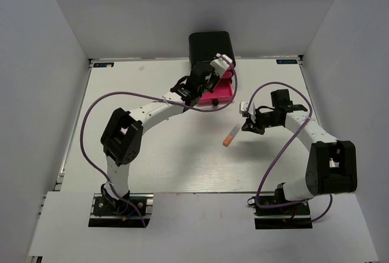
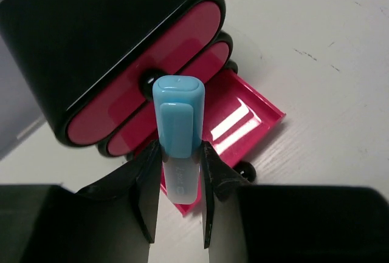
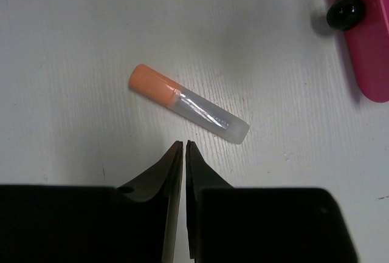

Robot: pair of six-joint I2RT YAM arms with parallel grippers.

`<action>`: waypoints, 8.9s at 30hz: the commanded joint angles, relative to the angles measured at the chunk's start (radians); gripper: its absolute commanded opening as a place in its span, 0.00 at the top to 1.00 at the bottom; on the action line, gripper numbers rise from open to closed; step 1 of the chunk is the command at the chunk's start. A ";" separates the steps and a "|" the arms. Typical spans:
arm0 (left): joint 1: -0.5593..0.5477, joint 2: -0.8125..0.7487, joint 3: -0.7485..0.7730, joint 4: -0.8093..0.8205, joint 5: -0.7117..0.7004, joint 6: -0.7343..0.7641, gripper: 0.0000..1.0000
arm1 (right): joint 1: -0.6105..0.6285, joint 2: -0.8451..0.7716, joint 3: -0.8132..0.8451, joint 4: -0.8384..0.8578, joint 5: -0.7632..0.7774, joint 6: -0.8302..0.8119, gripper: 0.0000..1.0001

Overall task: Sort the stationery into containers
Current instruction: Place the stationery into the container, then grab a piece of stationery with the right arm, then place the stationery into the container, then close the drawer

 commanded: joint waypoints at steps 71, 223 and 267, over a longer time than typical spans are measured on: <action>0.012 -0.954 -0.810 -0.410 -0.050 -1.020 0.00 | 0.216 0.506 0.530 -0.485 0.261 -0.632 0.89; 0.078 0.357 -0.208 0.576 -0.204 -1.503 0.40 | -0.103 -0.091 -0.012 0.431 0.289 0.897 0.40; 0.106 0.362 -0.070 0.248 -0.162 -1.468 0.57 | -0.103 -0.223 -0.105 0.428 0.322 0.898 0.36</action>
